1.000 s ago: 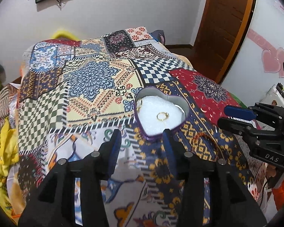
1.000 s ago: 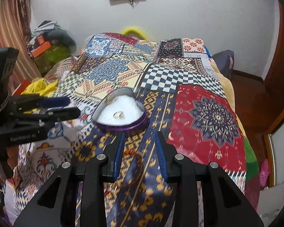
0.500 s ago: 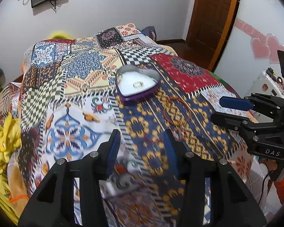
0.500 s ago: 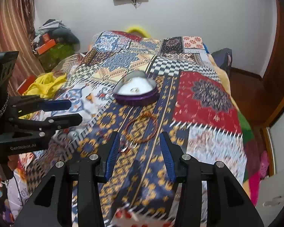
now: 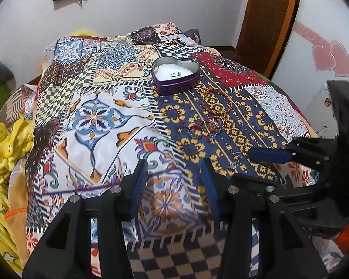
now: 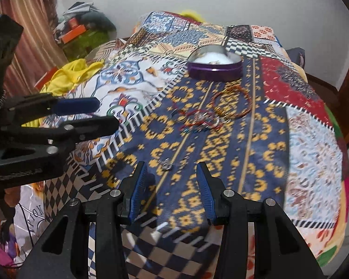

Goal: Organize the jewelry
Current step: 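Move the right tool back to the jewelry pile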

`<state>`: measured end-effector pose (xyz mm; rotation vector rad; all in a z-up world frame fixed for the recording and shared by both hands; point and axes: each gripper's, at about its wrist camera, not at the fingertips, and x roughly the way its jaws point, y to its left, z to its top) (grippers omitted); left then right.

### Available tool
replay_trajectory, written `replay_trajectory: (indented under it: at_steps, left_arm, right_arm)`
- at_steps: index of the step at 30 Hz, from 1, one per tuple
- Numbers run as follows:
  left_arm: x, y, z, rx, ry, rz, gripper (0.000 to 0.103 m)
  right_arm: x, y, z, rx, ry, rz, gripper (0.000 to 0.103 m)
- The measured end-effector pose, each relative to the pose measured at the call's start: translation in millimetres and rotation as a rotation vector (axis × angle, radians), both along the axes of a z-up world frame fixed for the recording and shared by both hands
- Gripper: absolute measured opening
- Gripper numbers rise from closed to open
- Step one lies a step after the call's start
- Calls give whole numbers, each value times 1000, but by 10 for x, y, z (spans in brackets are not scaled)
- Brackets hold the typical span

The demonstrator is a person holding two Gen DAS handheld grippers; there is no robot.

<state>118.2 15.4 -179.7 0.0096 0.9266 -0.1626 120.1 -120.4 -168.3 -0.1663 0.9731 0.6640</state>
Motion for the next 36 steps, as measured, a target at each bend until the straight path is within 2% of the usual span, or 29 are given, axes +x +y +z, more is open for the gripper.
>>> replay_trajectory:
  at_steps: [3, 6, 17, 25, 29, 34, 36]
  left_arm:
    - [-44, 46, 4, -23, -3, 12, 46]
    - [-52, 79, 9, -38, -8, 21, 46]
    - [169, -67, -44, -67, 5, -40, 46]
    - [525, -235, -268, -87, 78, -92, 46]
    - [684, -249, -388, -85, 113, -79, 34]
    - [784, -276, -426, -91, 113, -76, 34]
    - [808, -306, -442, -75, 108, -77, 29]
  right_arm:
    - [-8, 40, -44, 6, -19, -10, 38]
    - [18, 70, -81, -3, -37, -20, 22]
    - [76, -90, 22, 43, -52, -62, 20]
    - [237, -378, 212, 63, -98, -146, 20]
    - [297, -483, 233, 70, -104, -169, 20]
    - [357, -539, 212, 78, -95, -172, 20]
    - [376, -535, 198, 81, -90, -168, 21]
